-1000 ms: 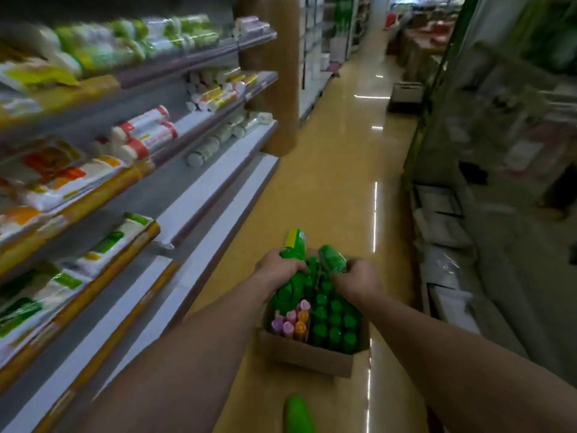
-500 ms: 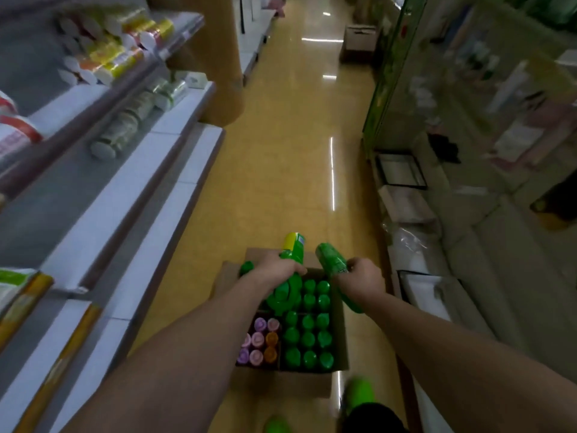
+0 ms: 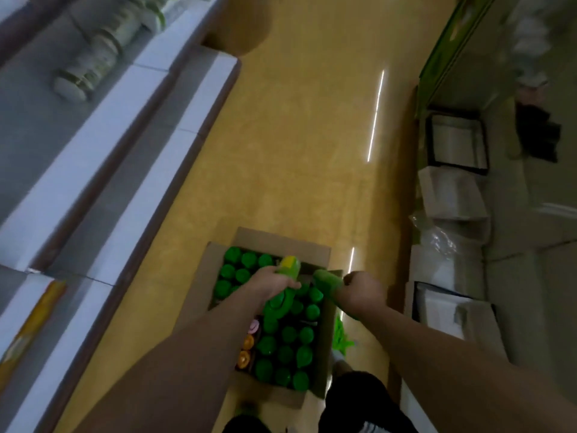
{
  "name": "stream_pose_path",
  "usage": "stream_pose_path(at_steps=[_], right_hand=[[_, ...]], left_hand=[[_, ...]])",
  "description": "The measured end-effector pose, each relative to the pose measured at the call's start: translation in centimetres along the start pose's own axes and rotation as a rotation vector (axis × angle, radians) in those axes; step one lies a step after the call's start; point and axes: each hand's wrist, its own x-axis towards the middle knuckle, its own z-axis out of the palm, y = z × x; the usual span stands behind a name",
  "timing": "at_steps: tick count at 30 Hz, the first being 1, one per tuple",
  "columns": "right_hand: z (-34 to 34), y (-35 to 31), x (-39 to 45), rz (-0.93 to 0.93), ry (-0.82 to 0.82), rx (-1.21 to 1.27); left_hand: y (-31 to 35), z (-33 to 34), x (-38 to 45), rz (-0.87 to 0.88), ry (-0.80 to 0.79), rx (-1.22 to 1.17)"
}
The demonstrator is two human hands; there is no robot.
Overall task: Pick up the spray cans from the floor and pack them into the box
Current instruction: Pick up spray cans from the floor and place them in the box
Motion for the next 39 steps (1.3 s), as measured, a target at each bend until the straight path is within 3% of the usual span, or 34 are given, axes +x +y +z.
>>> stream_pose_path(at_steps=[4, 11, 20, 28, 33, 39], right_hand=[[-0.2, 0.6, 6.6, 0.006, -0.068, -0.013], [4.0, 2.1, 16.5, 0.070, -0.176, -0.007], [10.9, 3.3, 25.0, 0.040, -0.224, -0.076], [16.0, 5.9, 31.0, -0.064, -0.212, -0.159], [19.0, 7.1, 32.8, -0.107, -0.294, -0.164], [21.1, 8.7, 34.9, -0.138, -0.326, -0.157]], left_hand=[[3.3, 2.0, 6.0, -0.064, -0.003, -0.021], [4.8, 5.4, 15.9, -0.114, 0.039, 0.141], [4.1, 7.0, 28.5, -0.191, -0.098, 0.533], [2.1, 9.3, 36.4, -0.114, -0.130, 0.776], [0.4, 10.7, 39.9, -0.101, -0.145, 0.826], [-0.3, 10.6, 43.1, -0.102, -0.183, 0.711]])
